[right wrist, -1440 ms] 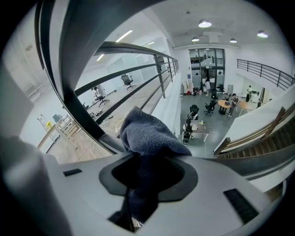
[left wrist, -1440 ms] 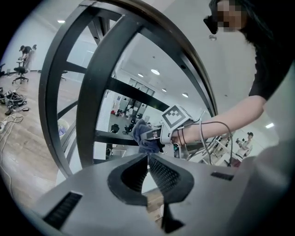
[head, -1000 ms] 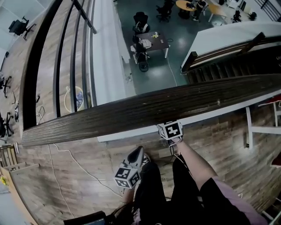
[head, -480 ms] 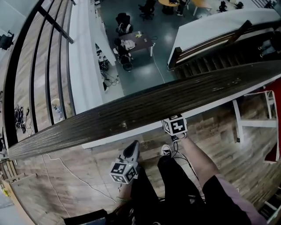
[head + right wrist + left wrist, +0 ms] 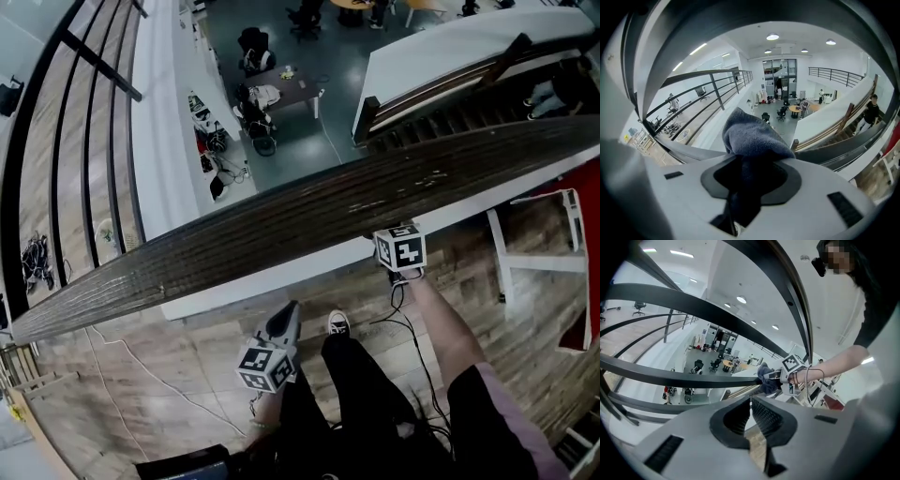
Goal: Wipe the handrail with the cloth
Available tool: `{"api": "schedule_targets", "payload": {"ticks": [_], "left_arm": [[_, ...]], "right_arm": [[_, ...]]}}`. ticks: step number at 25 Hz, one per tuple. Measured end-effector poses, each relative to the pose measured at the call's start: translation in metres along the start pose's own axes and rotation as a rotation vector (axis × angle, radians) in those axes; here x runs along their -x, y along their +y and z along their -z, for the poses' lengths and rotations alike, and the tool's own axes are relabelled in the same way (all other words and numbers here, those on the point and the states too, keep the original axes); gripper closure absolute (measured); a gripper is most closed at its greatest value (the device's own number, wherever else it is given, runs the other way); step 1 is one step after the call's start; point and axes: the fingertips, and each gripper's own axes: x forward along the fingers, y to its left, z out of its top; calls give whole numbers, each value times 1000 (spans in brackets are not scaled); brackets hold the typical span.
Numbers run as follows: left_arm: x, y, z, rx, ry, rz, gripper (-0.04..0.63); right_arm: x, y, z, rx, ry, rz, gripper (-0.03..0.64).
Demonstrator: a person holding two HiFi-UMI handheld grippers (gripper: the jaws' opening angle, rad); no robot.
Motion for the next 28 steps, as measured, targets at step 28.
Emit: {"api": "schedule_targets", "payload": {"ticks": [28], "left_arm": [[56,8,42,44,25,-127,594]], "right_arm": [[50,-197,13,-154,18,305,508]]}}
